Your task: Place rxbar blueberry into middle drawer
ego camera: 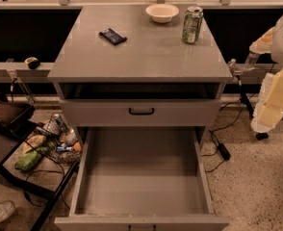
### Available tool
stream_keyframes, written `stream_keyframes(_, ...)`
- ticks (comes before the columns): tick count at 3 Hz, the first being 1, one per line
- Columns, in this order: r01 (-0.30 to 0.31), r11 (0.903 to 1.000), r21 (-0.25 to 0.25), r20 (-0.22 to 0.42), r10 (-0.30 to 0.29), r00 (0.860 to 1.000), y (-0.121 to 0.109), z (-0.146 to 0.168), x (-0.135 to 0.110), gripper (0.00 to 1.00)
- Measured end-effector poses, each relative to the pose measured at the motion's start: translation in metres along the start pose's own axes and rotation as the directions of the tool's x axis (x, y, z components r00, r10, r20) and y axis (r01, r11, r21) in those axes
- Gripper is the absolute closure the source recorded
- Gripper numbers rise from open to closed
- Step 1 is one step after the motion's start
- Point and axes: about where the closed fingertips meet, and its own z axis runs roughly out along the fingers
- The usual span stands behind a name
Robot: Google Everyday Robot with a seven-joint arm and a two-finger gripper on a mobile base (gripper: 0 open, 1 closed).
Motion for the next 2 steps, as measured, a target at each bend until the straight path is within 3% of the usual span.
stream_keyframes(1, 0.000, 1.0000, 0.000, 0.000, 0.000, 1.000, 0.000, 0.000, 0.000, 0.00)
stream_keyframes(2, -0.021, 0.9997, 0.014, 0.073, 0.020, 0.997, -0.007, 0.017, -0.006, 0.00)
